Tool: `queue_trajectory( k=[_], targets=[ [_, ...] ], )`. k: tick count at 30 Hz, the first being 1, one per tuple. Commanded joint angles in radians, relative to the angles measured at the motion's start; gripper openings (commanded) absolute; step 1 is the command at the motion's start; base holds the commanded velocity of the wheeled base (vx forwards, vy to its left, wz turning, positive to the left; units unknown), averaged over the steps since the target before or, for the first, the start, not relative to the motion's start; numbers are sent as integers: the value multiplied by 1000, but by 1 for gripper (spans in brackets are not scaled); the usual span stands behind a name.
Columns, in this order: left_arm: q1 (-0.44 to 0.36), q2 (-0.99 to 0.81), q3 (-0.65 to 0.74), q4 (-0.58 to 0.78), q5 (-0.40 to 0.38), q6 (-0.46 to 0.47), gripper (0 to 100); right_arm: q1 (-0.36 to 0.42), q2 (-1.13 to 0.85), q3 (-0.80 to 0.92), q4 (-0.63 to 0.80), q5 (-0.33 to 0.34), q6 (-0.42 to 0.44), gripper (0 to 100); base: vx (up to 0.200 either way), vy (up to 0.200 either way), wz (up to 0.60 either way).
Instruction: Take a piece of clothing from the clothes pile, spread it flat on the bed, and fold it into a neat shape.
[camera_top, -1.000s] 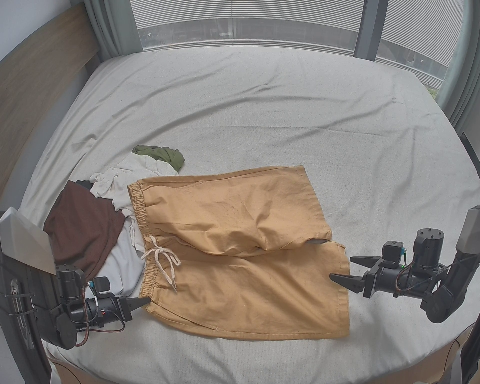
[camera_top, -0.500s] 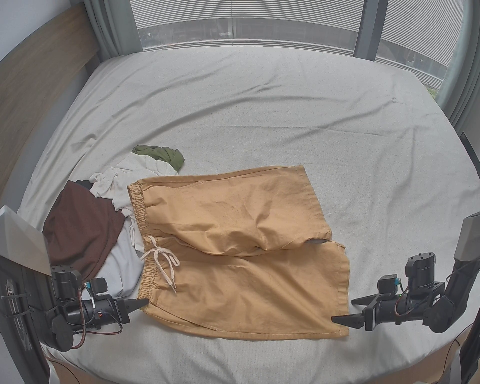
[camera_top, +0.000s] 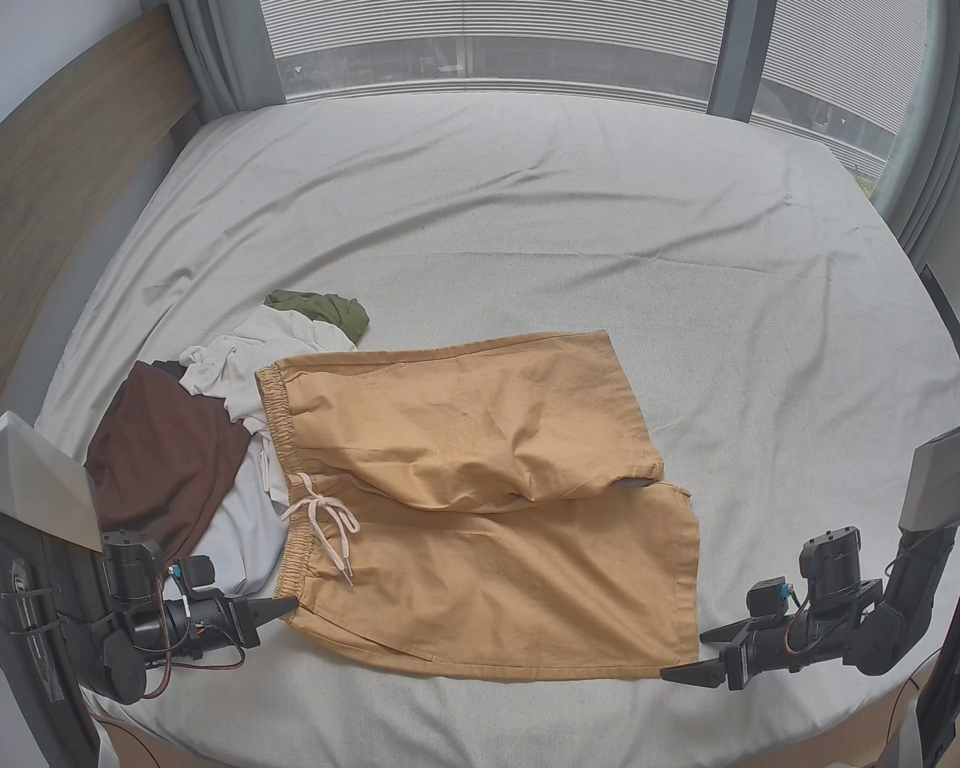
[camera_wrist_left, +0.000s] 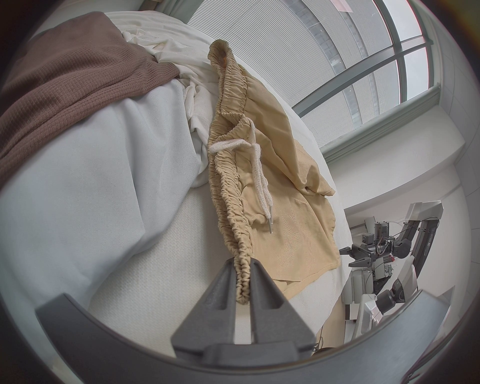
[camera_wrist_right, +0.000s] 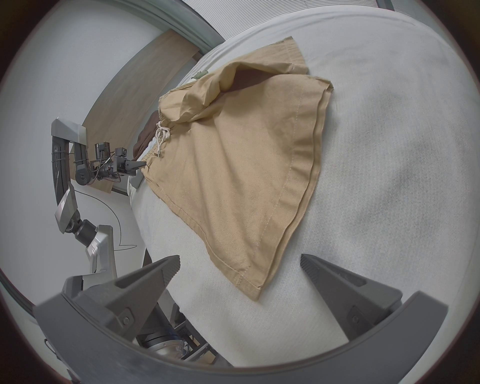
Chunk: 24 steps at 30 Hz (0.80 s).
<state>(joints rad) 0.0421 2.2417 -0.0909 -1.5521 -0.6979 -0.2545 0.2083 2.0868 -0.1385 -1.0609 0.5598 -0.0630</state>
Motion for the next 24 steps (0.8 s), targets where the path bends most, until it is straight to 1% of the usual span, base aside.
queue_trajectory(
  k=[1,2,3,16,20,24],
  targets=[
    [1,-1,0,0,0,0,0,6,21,0,-1,0,2,100,0,0,0],
    [1,-1,0,0,0,0,0,6,21,0,-1,0,2,100,0,0,0],
    [1,-1,0,0,0,1,0,8,22,-4,-2,0,2,0,0,0,0],
    [8,-4,3,0,-2,-5,0,19,22,0,-1,-1,5,0,0,0,0],
    [22,-59,49,4,-9,-14,0,20,22,0,1,-1,5,0,0,0,0],
    [22,-68,72,6,-8,-9,0,33,22,16,1,-1,3,0,0,0,0]
  ],
)
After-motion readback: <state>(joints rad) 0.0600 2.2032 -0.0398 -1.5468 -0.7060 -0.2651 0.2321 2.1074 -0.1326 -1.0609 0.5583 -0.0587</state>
